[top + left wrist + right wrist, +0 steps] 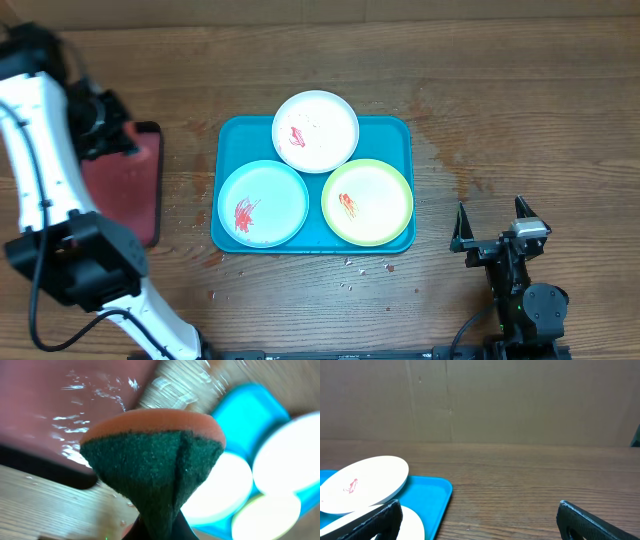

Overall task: Clean dirty plates on tray and stack at the side
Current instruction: 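Carry the sponge with the left gripper onto the light-blue rimmed plate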

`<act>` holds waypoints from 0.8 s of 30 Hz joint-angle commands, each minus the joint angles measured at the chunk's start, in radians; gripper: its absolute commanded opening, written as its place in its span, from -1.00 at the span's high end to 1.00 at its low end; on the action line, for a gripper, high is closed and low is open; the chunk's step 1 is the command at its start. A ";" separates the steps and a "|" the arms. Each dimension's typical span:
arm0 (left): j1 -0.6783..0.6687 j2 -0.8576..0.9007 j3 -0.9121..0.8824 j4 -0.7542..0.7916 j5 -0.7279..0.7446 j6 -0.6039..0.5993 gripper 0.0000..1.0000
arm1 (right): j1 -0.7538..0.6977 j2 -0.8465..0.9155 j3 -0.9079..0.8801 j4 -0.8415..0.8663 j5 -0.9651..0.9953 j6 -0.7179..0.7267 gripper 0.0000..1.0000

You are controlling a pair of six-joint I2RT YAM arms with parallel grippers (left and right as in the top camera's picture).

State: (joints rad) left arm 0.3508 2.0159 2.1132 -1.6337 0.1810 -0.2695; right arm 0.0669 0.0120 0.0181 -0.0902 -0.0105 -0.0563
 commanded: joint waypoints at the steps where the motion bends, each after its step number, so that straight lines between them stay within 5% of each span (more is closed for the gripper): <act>1: -0.169 -0.034 0.013 -0.026 0.034 0.066 0.92 | 0.005 -0.009 -0.010 0.006 0.010 -0.004 -1.00; 12: -0.575 -0.034 -0.190 0.124 0.025 0.042 0.92 | 0.005 -0.009 -0.010 0.006 0.010 -0.004 -1.00; 24: -0.579 -0.240 -0.497 0.234 -0.008 0.042 0.91 | 0.006 -0.009 -0.010 0.018 -0.052 0.041 -1.00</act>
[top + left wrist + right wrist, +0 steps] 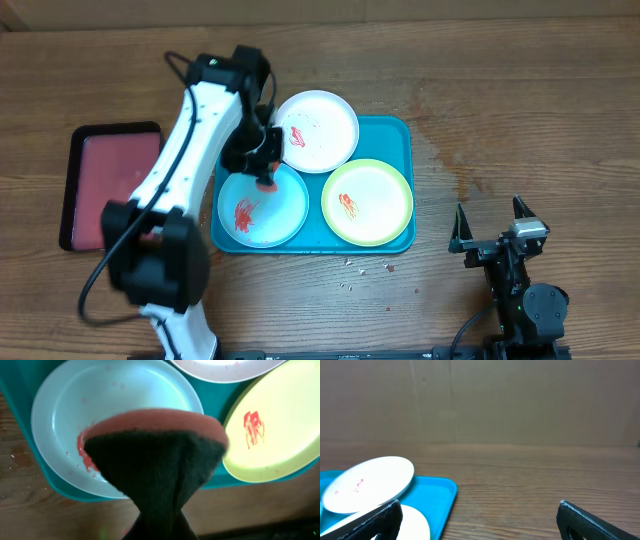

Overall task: Clean dirty plates on tray and stack at the side
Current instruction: 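Carry the sponge with the left gripper onto the light-blue rimmed plate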

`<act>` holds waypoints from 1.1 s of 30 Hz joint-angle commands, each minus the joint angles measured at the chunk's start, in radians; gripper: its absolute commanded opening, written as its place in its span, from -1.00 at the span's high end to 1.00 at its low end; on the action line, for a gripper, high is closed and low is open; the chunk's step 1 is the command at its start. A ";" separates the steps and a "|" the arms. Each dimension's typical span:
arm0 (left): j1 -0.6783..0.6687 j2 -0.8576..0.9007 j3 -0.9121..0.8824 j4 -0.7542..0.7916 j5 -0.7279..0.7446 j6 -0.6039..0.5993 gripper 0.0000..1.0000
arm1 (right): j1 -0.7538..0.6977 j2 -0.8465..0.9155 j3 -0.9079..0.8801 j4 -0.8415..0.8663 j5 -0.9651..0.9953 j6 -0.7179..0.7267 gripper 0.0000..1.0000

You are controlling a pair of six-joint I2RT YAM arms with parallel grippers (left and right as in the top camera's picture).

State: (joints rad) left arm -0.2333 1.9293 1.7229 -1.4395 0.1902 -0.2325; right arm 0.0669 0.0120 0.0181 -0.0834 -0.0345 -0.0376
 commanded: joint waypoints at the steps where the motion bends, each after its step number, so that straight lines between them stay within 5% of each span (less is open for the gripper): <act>1: 0.004 -0.200 -0.171 0.085 -0.013 0.008 0.91 | 0.006 -0.009 -0.010 0.011 -0.037 0.023 -1.00; 6: 0.004 -0.462 -0.531 0.414 -0.002 0.012 0.92 | 0.006 -0.009 -0.010 0.124 -0.212 0.023 -1.00; 11: 0.004 -0.476 -0.657 0.589 -0.014 -0.017 0.92 | 0.006 -0.009 0.061 0.189 -0.323 0.023 -1.00; 17: 0.003 -0.359 -0.705 0.710 -0.018 -0.060 0.92 | 0.005 0.110 0.364 -0.067 -0.322 0.003 -1.00; 24: 0.004 -0.214 -0.705 0.745 -0.008 -0.112 0.92 | 0.006 0.557 0.819 -0.456 -0.321 -0.016 -1.00; 28: 0.004 -0.200 -0.705 0.740 -0.005 -0.112 0.89 | 0.006 0.768 0.942 -0.465 -0.507 0.124 -1.00; 30: 0.004 -0.204 -0.704 0.740 -0.005 -0.112 0.54 | 0.006 0.845 0.954 -0.362 -0.626 0.150 -1.00; 32: 0.004 -0.203 -0.704 0.740 -0.006 -0.111 -0.51 | 0.006 0.922 0.962 -0.251 -0.706 0.234 -1.00; 33: 0.004 -0.203 -0.704 0.738 -0.006 -0.111 -0.56 | 0.006 0.945 0.970 -0.227 -0.726 0.248 -1.00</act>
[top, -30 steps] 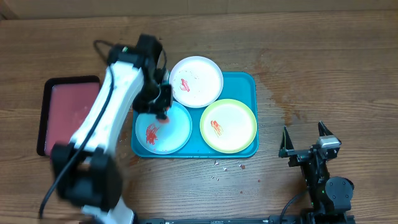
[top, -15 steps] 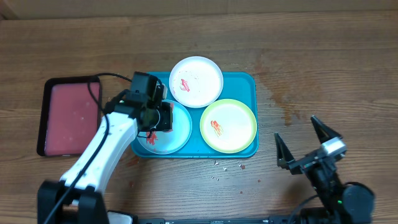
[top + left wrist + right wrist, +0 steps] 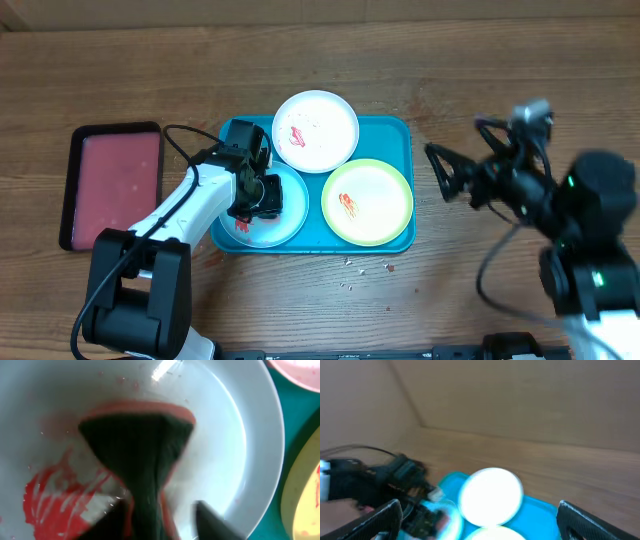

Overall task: Clean dirty plates on tray and stack at the side
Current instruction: 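Carry the sponge with the left gripper onto the light-blue rimmed plate, then reach the right gripper to the light-blue plate rim and grip it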

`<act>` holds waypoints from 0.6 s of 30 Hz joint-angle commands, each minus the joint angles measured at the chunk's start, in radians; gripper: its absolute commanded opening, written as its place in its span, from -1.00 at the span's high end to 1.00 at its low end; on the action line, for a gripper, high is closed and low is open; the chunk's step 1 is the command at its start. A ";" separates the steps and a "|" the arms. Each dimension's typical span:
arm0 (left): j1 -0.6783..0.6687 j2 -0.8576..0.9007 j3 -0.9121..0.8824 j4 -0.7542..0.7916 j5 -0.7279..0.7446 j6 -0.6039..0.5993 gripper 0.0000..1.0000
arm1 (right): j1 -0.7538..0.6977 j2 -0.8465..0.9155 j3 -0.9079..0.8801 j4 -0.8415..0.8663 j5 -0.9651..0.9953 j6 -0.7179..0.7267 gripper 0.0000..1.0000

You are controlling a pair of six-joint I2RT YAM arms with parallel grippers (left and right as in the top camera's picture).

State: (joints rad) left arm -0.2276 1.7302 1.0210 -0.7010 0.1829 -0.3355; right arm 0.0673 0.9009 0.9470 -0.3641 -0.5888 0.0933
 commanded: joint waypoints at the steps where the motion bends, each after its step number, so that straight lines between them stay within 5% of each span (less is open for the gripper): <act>1: -0.002 -0.005 -0.002 -0.002 0.002 -0.008 -0.56 | 0.010 0.089 0.058 0.064 -0.183 0.121 -1.00; 5: 0.000 -0.008 0.032 -0.032 0.000 0.000 -0.45 | 0.053 0.205 0.188 -0.074 -0.097 0.121 -1.00; 9: 0.008 -0.031 0.124 -0.096 -0.011 0.008 -0.36 | 0.126 0.373 0.415 -0.395 0.129 0.162 -1.00; 14: 0.059 -0.057 0.241 -0.200 -0.088 0.006 -0.06 | 0.204 0.563 0.595 -0.609 0.230 0.171 -1.00; 18: 0.142 -0.057 0.267 -0.252 -0.071 -0.011 0.07 | 0.277 0.639 0.600 -0.579 0.241 0.173 -0.47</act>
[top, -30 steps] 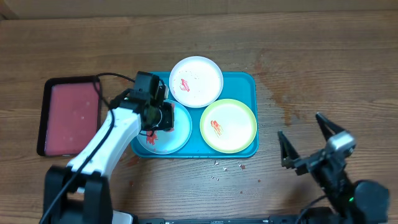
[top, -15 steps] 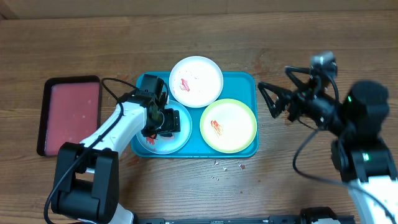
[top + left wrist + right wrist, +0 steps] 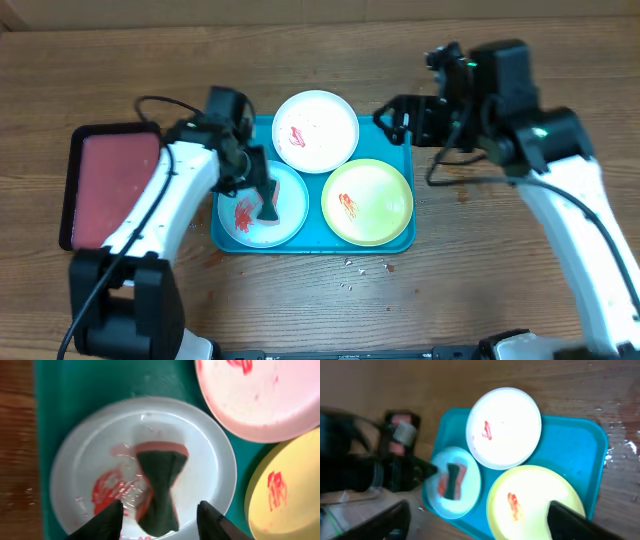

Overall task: Clean dirty plates on tray and stack at the side
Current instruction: 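Reach the right gripper to the light-blue plate rim and grip it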

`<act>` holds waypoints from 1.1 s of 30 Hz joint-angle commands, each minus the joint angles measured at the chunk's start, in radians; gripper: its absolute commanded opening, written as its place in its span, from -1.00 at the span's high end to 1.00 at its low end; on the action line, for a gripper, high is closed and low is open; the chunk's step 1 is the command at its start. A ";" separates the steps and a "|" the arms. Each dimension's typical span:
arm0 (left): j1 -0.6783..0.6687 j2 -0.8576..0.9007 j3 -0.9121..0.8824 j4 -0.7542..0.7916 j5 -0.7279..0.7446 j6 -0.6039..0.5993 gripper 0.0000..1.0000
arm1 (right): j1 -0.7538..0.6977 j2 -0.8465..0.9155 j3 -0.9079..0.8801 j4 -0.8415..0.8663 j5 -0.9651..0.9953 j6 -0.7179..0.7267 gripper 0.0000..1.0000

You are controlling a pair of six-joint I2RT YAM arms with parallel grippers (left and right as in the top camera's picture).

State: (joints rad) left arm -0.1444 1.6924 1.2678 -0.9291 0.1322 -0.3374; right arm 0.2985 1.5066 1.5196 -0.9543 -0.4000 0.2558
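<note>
Three smeared plates sit on the teal tray [image 3: 318, 240]: a white plate [image 3: 316, 131] at the back, a pale blue plate [image 3: 285, 190] front left, a yellow-green plate [image 3: 367, 202] front right. The green-and-orange sponge [image 3: 157, 487] lies on the pale blue plate [image 3: 90, 470] beside a red smear. My left gripper [image 3: 160, 522] hangs open just above the sponge, fingers either side. My right gripper [image 3: 393, 122] is open, high over the tray's back right corner, looking down on all the plates [image 3: 504, 427].
A dark red tray [image 3: 110, 185] of pinkish liquid lies left of the teal tray. Wet marks and crumbs dot the wood to the right and in front. The bare table stretches to the right of the tray.
My left gripper has opened and risen, leaving the sponge lying on the pale blue plate. My right arm has moved from right of the tray to over its back right corner.
My left gripper held the sponge over the red tray while the right arm sat parked at the front right. Then the sponge was above the pale blue plate, then pressed on it as the right arm rose. Now the sponge lies free on that plate.
</note>
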 commanded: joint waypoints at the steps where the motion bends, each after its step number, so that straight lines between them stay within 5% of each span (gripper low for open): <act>1: 0.083 -0.019 0.020 -0.038 0.000 -0.007 0.09 | 0.070 0.053 0.027 0.028 0.065 0.011 -0.34; 4: 0.134 -0.019 0.017 -0.067 0.038 0.001 0.09 | 0.131 0.103 0.026 0.072 0.155 0.061 -0.12; 7: 0.158 -0.019 0.017 -0.077 0.039 0.001 -0.16 | 0.182 0.162 0.024 0.137 0.193 0.104 0.01; 9: 0.157 -0.019 0.017 -0.081 0.038 0.001 -0.24 | 0.213 0.204 0.024 0.166 0.195 0.111 0.36; 19: 0.156 -0.019 0.017 -0.088 0.037 0.000 -0.35 | 0.346 0.438 0.024 0.251 0.209 0.120 0.29; 33: 0.156 -0.019 0.016 -0.092 0.046 0.001 -0.22 | 0.388 0.594 0.024 0.254 0.216 0.164 0.28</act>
State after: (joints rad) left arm 0.0147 1.6875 1.2781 -1.0183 0.1619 -0.3405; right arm 0.6815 2.0712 1.5215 -0.7059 -0.1970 0.4114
